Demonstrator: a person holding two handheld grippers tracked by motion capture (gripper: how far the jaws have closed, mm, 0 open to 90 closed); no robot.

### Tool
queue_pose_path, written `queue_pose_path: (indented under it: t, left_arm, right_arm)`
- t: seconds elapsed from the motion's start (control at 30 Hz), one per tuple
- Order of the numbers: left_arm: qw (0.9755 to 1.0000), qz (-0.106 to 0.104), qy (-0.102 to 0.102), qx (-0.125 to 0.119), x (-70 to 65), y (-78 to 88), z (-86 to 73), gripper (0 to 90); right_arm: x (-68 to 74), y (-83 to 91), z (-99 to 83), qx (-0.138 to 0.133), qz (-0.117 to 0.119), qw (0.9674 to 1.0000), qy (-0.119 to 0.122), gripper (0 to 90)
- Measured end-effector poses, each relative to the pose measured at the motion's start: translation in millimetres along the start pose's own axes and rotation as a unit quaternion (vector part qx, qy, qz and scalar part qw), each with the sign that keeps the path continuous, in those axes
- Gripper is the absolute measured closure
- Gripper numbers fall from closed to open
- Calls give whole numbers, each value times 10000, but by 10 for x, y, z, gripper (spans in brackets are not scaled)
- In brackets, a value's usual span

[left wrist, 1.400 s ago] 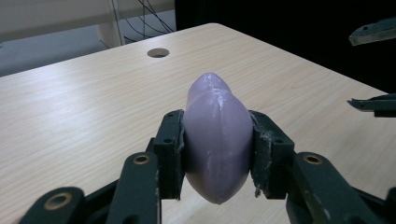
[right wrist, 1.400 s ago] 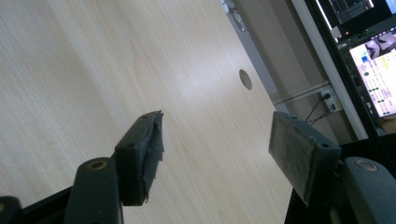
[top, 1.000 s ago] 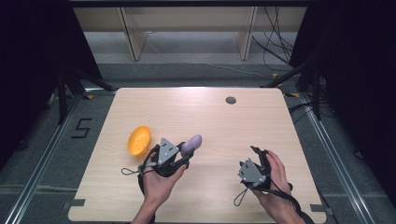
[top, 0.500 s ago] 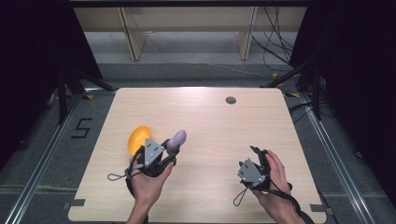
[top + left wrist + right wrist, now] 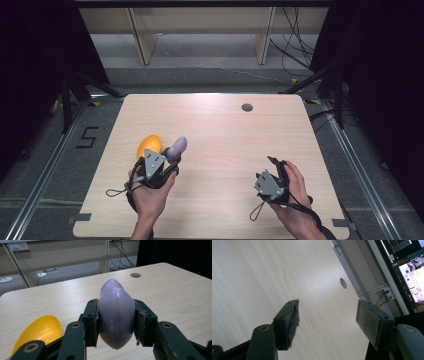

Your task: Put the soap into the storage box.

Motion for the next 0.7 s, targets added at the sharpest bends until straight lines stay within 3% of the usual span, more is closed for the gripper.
queue_pose_path:
  t: [0.7]
  left_arm:
    - [9985,527,56,-95,296,-3,31,590]
  right_arm:
    - [1,1,4,-6,-49,10000,-62,351]
Point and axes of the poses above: each handheld gripper's, and its own axes: y roughly backward along the jaws, z roughly out of its top, x roughly to its left, the point moved 6 cm from there along -y, roughly forward along the jaws, and after that the axes turned 5 degrees about y, right-handed, at the moved point
